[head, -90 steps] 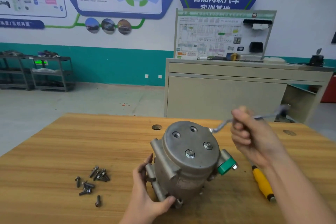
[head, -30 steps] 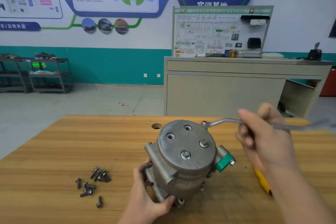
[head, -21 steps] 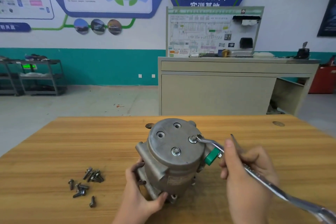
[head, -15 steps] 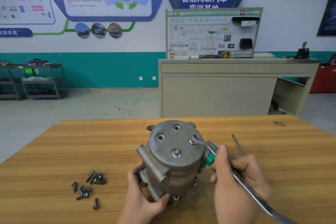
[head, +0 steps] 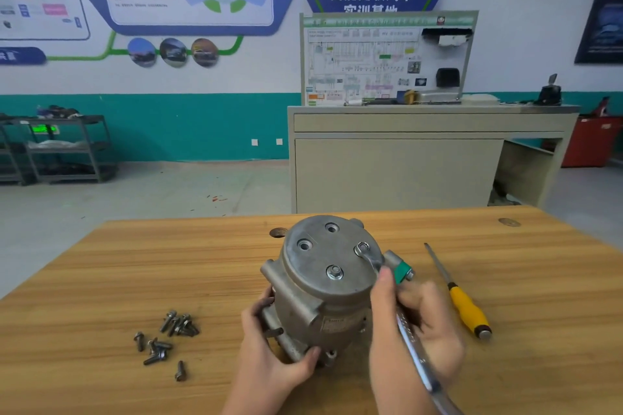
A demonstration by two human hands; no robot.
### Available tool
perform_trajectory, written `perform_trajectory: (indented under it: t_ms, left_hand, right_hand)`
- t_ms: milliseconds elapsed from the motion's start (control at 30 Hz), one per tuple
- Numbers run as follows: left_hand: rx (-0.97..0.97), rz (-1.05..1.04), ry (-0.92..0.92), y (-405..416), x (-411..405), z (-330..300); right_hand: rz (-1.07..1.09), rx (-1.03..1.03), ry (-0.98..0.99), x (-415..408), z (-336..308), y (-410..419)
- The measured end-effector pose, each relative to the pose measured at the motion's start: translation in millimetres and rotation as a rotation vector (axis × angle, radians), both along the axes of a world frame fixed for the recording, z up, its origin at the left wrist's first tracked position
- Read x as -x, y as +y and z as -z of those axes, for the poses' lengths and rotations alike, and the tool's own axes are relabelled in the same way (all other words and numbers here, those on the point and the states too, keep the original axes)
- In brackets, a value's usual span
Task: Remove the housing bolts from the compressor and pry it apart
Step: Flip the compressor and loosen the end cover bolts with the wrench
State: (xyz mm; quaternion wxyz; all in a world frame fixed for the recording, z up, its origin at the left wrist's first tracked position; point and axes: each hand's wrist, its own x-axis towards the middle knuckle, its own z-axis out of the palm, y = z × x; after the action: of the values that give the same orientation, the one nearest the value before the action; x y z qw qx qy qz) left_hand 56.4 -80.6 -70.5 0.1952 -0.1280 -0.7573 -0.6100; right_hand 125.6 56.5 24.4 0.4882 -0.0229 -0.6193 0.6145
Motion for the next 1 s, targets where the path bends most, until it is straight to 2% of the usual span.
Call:
perform_trajectory:
  t_ms: [33, 100, 200, 300, 467, 533, 600, 633, 700, 733, 867, 1000]
  left_hand:
    - [-0.003, 0.010, -0.007, -1, 0, 0]
    - [-0.013, 0.034, -0.025, -5, 2, 0]
    - [-0.003, 0.079, -0.052, -11, 4, 0]
    - [0.011, 0.095, -0.057, -13, 5, 0]
    - [0.001, 0.087, -0.063, -11, 5, 1]
    - [-0.003, 0.097, -0.072, -13, 6, 2]
    - [-0.015, 0.100, -0.086, -15, 7, 3]
    - [-0.022, 0.100, -0.090, -17, 9, 4]
    - [-0.021, 0.098, -0.098, -18, 10, 6]
    - [-0.018, 0.099, -0.099, -18, 10, 6]
    - [-0.014, 0.071, -0.071, -13, 9, 5]
    - [-0.014, 0.037, -0.049, -7, 7, 2]
  right_hand:
    - [0.026, 0.012, -0.004, 4, 1, 2]
    - [-0.133, 0.134, 0.005, 8, 3, 20]
    - [-0.630, 0.346, -0.034, 26, -11, 67]
    - [-0.982, 0.301, -0.254, 62, -33, 104]
    - [-1.409, 0.191, -0.497, 127, -66, 104]
    - [-1.587, 0.163, -0.497, 144, -63, 96]
    - [-1.735, 0.347, -0.400, 157, -64, 92]
    - [-1.732, 0.490, -0.376, 159, -68, 94]
    - [-1.758, 0.707, -0.195, 156, -77, 90]
    - [-1.668, 0.733, -0.121, 149, -80, 89]
    - [-0.897, 0.479, -0.016, 92, -66, 81]
    - [-0.397, 0.159, 0.063, 39, -38, 61]
